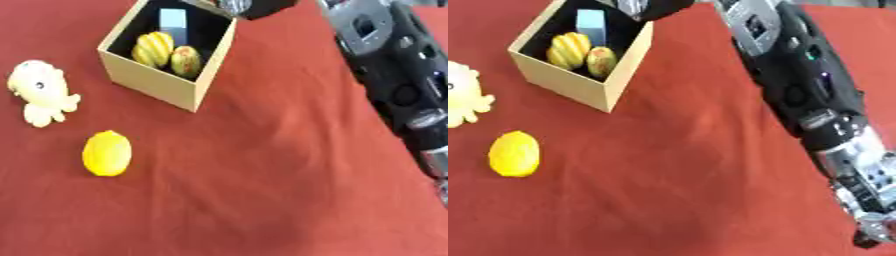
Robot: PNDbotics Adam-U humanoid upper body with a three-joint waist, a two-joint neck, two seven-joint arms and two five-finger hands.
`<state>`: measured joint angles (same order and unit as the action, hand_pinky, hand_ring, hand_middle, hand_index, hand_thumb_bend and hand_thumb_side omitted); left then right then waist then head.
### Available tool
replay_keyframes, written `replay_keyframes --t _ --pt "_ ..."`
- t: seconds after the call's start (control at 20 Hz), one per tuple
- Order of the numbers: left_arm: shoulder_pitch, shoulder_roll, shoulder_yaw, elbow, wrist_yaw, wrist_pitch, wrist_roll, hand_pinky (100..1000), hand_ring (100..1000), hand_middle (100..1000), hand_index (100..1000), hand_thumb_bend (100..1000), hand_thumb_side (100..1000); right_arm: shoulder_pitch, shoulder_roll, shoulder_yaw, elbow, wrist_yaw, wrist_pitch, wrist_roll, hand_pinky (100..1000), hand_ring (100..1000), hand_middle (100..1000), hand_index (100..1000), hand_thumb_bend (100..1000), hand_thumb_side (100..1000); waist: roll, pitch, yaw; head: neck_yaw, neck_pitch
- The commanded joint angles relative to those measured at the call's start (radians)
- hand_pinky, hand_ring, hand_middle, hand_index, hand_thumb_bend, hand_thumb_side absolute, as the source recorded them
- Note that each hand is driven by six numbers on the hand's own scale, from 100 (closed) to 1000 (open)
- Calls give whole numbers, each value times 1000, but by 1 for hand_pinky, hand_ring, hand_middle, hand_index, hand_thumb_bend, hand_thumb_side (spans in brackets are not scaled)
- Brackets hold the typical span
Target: Pick up objects on the table and place them in the box.
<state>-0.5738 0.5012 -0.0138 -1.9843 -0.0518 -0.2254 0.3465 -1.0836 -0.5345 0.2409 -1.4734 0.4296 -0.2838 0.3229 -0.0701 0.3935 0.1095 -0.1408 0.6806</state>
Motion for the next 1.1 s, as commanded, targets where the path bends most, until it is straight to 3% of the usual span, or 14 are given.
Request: replay_keyframes --t 0.05,0.15,0.4,0.5,0.65,0.85,0.9,1.1 --pt "3 82 9 -16 -27 23 -2 770 779 815 887 288 707 32 -113 -45 -191 -144 59 -55 850 923 731 826 100 484 12 -28 -5 17 -6" --pt "15 127 6 -16 -52 51 -5 771 779 815 888 291 700 80 -171 -71 -297 -198 89 -87 849 919 735 825 100 571 19 -28 -11 25 -6" --pt "49 267 -21 -16 -146 167 -47 774 781 814 891 320 660 208 -284 -148 -502 -274 147 -195 853 908 730 816 100 668 37 -26 -25 44 -9" --pt "63 336 -40 -16 -208 232 -110 782 785 814 898 330 616 251 -309 -176 -521 -293 135 -250 853 905 727 814 100 649 44 -25 -29 45 -8" --pt "78 434 -73 -16 -289 297 -272 797 795 821 908 380 646 311 -324 -229 -526 -305 110 -332 853 901 721 810 100 601 52 -23 -32 42 -6" --pt "83 535 -105 -16 -330 315 -487 822 810 831 914 453 603 393 -330 -284 -527 -310 81 -430 853 895 707 805 100 567 58 -20 -35 41 -2" --pt "80 552 -115 -16 -329 314 -528 829 814 832 912 520 602 410 -332 -291 -527 -308 77 -442 853 895 705 804 100 567 60 -19 -36 42 -2" --pt "54 579 -155 -16 -313 317 -670 835 813 826 902 612 621 447 -338 -306 -527 -296 61 -468 851 891 702 802 100 551 62 -17 -40 51 0"
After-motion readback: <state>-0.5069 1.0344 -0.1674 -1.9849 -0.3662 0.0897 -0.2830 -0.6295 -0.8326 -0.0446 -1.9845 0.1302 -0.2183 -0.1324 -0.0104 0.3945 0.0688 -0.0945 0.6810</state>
